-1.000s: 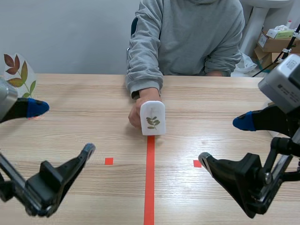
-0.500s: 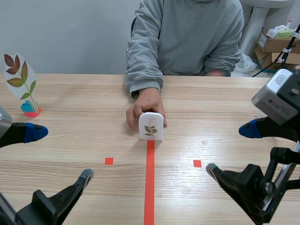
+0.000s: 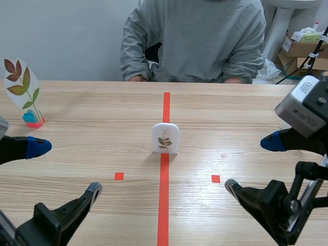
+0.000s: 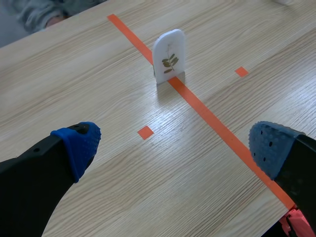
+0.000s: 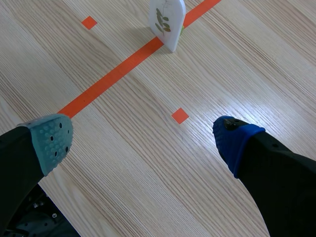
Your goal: Do the leaf sorting experiment
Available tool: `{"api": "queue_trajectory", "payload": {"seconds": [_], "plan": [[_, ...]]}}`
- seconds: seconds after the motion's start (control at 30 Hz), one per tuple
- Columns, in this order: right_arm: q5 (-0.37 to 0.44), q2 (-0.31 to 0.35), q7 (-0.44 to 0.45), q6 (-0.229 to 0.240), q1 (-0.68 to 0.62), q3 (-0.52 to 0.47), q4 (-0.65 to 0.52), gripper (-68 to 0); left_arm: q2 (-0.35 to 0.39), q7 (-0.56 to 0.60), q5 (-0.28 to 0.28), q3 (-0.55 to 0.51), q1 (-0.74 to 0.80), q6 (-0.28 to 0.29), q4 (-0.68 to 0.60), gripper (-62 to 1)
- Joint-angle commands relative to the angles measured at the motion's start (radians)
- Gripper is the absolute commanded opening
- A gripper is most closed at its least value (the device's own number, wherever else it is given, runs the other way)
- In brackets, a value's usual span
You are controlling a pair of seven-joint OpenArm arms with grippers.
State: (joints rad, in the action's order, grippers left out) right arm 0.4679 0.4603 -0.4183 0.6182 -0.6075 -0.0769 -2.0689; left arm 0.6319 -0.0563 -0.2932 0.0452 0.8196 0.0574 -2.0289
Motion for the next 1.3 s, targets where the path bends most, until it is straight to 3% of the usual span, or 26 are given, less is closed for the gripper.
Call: {"api": "queue_trajectory", "payload": {"seconds": [0.0,0.6,1.27], "plan": [[0.008,0.011,0.017,0.000,0.009,-0.002,0.001,-9.7,-0.003,0.013,-0.001,-0.003,-0.003,0.002,-0.025,1.4],[0.011,0.011,0.017,0.000,0.009,-0.002,0.001,-9.7,-0.055,0.010,0.029,-0.003,-0.006,0.002,-0.025,1.4],[0.011,0.011,0.017,0.000,0.009,-0.002,0.001,-9.7,-0.055,0.005,0.050,-0.003,-0.008,0.002,-0.025,1.4]]}}
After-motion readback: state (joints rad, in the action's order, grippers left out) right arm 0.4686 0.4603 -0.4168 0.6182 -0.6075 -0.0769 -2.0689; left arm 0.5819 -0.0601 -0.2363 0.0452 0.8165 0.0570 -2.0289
